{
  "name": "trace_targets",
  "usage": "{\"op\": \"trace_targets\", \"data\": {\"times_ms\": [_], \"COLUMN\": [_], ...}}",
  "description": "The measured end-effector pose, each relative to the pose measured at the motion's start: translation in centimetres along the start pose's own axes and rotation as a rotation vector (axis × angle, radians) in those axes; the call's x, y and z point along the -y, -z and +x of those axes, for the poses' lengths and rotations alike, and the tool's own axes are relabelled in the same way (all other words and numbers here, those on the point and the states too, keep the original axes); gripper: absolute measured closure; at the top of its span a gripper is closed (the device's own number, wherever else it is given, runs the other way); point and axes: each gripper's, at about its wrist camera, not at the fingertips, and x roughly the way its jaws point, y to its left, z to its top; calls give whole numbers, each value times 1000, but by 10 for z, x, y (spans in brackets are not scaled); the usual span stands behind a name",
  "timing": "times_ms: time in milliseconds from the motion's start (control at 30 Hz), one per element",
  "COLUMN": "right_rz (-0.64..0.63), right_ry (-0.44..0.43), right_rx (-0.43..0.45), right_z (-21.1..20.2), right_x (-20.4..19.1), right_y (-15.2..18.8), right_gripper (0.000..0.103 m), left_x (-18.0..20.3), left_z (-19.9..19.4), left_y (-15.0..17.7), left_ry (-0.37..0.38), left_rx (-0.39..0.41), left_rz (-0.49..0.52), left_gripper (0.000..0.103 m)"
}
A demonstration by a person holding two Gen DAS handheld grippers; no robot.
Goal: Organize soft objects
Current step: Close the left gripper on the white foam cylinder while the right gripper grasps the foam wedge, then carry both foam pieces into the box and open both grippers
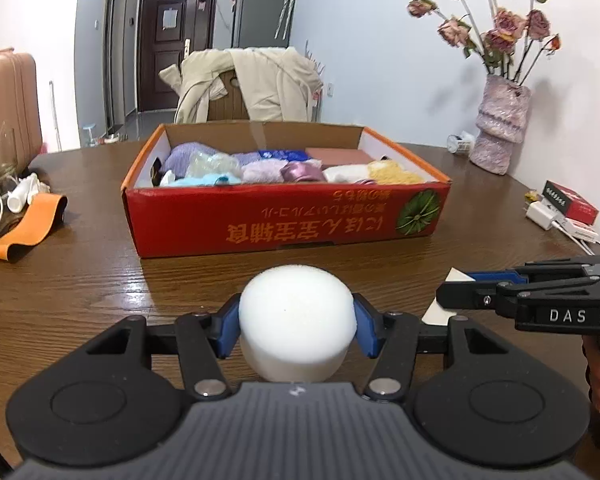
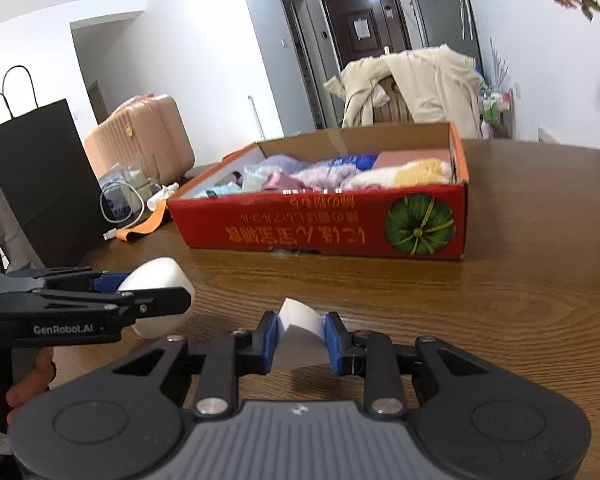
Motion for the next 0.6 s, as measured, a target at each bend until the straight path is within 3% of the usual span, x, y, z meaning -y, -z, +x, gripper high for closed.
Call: {"op": "trace_targets", "data": {"times_ms": [600], "right_rz": [-81], "right_ry": [48], "right_rx": [145], "right_z": [-91], "right_x": [-56], "right_y": [8], "right_gripper": [78], "left_x": [4], "left_z": [-111], "left_y": [10], "left_ry": [-9], "left_rx": [201], "left_rz": [-32], "left_gripper": [46]}}
